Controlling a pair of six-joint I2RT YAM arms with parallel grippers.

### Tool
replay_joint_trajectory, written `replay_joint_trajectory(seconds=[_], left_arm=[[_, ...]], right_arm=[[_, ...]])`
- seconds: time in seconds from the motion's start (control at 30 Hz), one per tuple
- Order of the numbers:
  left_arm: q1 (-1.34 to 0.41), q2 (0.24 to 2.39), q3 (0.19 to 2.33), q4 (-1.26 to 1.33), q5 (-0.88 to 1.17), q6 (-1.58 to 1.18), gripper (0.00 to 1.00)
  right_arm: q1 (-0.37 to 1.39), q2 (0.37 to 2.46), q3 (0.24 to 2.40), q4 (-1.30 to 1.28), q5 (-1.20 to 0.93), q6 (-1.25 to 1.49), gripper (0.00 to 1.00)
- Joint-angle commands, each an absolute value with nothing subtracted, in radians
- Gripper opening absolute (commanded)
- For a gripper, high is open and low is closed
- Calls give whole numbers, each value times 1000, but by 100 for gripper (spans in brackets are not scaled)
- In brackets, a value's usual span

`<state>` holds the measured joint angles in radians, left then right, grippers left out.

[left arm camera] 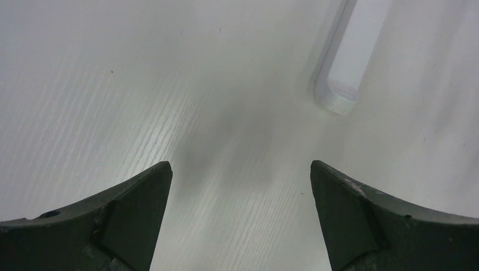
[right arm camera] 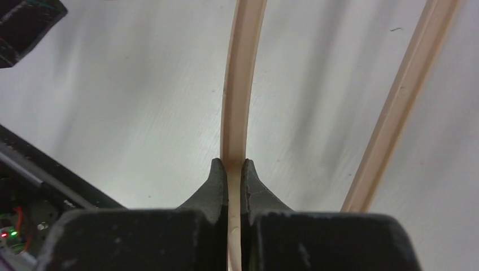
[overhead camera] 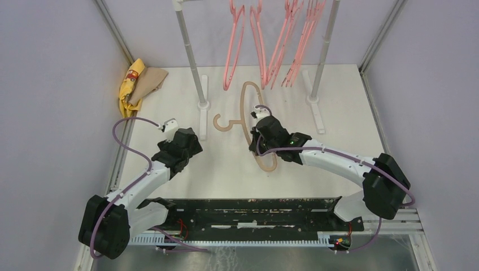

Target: Organize the hangers

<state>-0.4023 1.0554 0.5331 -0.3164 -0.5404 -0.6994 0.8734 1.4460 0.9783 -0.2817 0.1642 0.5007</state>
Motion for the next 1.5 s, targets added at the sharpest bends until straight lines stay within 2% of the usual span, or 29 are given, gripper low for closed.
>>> replay_joint_trajectory(seconds=[0.0,0.2,0.5,0.9,1.47], left_arm=[[-399,1042,527,-309,-544,-745,99],[-400,1046,521,-302,-546,-749,99],[-399,977,490,-327,-560,-770,99],[-400,914,470,-329,-554,-779,99],[-400,899,449,-320,-541,-775,99]], right_arm=[[863,1440,1021,-188,-26,622,1],[900,1484,1059,-81,-134,719,1],[927,1449,1167,-15,-42,765,1],[1018,1568,1367,67,-63,816,1],[1179,1560,1415,196,185,816,1]])
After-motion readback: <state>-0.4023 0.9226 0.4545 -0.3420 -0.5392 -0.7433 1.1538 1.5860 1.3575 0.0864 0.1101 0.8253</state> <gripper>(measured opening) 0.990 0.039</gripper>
